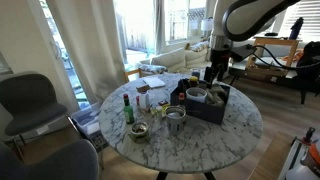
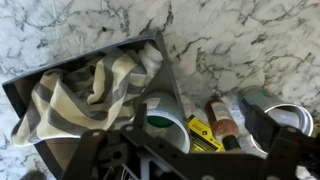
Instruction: Remove the towel from the box and put it on the table
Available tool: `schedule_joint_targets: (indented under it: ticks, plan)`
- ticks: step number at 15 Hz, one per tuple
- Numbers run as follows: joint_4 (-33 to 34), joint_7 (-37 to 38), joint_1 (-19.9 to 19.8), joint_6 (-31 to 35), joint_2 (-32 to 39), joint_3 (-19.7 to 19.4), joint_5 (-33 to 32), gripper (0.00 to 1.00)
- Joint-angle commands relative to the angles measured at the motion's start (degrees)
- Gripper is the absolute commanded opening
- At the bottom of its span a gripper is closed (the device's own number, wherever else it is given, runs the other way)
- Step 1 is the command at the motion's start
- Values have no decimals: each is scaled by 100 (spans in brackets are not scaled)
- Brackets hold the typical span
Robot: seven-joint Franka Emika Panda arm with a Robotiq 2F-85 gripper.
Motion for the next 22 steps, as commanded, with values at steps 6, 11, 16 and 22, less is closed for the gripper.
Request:
schedule_joint_targets:
  ticks: [6, 11, 16, 22]
  plan:
    - [113, 210, -438, 728, 139, -55, -576, 100]
    - [861, -19, -890, 1471, 1000, -941, -128, 100]
    - [1099, 163, -803, 1392, 1577, -1322, 1200, 100]
    - [1311, 7, -844, 1805, 2456, -1492, 2632, 100]
